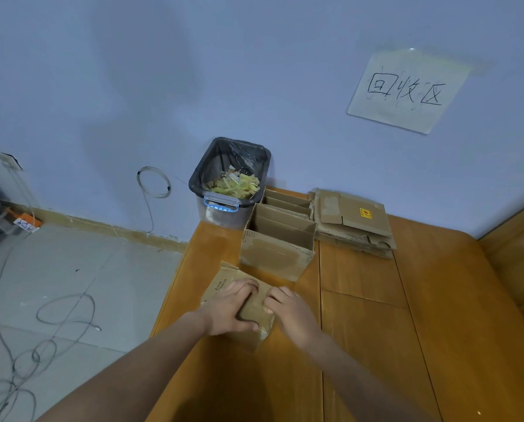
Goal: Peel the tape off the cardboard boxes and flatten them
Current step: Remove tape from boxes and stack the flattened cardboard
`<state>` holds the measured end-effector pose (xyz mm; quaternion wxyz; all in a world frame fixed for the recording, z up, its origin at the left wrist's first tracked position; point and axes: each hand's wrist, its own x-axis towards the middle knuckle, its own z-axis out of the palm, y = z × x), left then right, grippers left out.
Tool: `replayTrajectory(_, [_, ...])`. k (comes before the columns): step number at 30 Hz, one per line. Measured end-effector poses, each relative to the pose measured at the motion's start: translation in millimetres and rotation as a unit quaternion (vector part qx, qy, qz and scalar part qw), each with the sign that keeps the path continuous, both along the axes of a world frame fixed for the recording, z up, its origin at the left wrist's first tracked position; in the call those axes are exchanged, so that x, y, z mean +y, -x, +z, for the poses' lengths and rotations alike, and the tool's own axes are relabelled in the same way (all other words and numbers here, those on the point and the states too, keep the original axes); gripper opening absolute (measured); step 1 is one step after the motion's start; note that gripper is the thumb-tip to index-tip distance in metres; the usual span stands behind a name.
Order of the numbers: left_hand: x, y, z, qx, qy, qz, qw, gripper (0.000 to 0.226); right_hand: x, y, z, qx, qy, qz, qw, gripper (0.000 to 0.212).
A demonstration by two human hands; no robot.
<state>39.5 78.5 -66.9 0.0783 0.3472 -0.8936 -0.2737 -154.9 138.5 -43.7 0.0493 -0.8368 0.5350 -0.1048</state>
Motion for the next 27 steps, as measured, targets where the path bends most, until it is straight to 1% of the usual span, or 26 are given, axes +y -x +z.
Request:
replayTrajectory(4, [0, -2, -3, -0.004, -0.005, 0.000, 1.000, 0.078, 10, 5, 4, -0.016, 0.035, 0.001, 0.999, 0.037])
replayTrajectory(7, [-1, -1, -4, -0.011, 0.000, -0.003, 1.000, 0.079, 15, 11, 7, -0.042, 0.029, -0.025, 0.998, 0.035])
replayTrajectory(8, [-2, -1, -3, -0.012, -0.001, -0.003, 1.000, 0.079, 15, 14, 8, -0.057, 0.037, -0.037, 0.997, 0.031])
replayTrajectory(10, [-3, -2, -4, -0.008, -0.007, 0.001, 1.000, 0.079, 18, 22, 10, -0.102, 0.035, -0.055, 0.993, 0.013])
replayTrajectory(12, [-4, -2, -5, -0.003, -0.009, 0.009, 1.000, 0.079, 24, 29, 14, -0.133, 0.015, -0.070, 0.989, 0.045])
replayTrajectory(13, [-4, -1, -6, -0.005, -0.007, 0.010, 1.000, 0.080, 27, 30, 16, -0.134, -0.002, -0.076, 0.988, 0.055])
replayTrajectory(14, [-4, 0, -6, -0.009, -0.003, 0.008, 1.000, 0.080, 30, 32, 15, -0.144, -0.017, -0.087, 0.986, 0.061])
replayTrajectory(15, [-3, 2, -7, -0.014, 0.002, 0.007, 1.000, 0.080, 33, 31, 18, -0.149, -0.031, -0.104, 0.983, 0.062])
replayTrajectory(16, [-3, 3, -7, -0.016, 0.006, 0.008, 1.000, 0.080, 33, 31, 18, -0.159, -0.035, -0.122, 0.979, 0.057])
replayTrajectory(17, [-3, 3, -7, -0.017, 0.007, 0.008, 1.000, 0.080, 34, 30, 19, -0.157, -0.036, -0.130, 0.978, 0.047])
replayTrajectory(18, [-3, 3, -6, -0.016, 0.005, 0.008, 1.000, 0.079, 34, 29, 17, -0.149, -0.029, -0.123, 0.981, 0.040])
replayTrajectory(19, [-2, 3, -6, -0.015, 0.005, 0.008, 1.000, 0.078, 34, 27, 17, -0.128, -0.028, -0.103, 0.986, 0.044])
replayTrajectory(21, [-2, 2, -5, -0.016, 0.016, 0.006, 1.000, 0.077, 32, 26, 14, -0.063, -0.035, -0.043, 0.996, 0.060])
replayTrajectory(23, [0, 4, -4, -0.019, 0.032, 0.004, 0.999, 0.076, 30, 21, 14, -0.007, -0.041, -0.001, 0.999, 0.066])
replayTrajectory(25, [1, 4, -2, -0.022, 0.038, 0.004, 0.999, 0.075, 27, 15, 13, 0.026, -0.035, 0.035, 0.998, 0.061])
replayTrajectory(27, [1, 4, 0, -0.030, 0.033, 0.002, 0.999, 0.076, 26, 12, 15, 0.048, -0.010, 0.055, 0.997, 0.051])
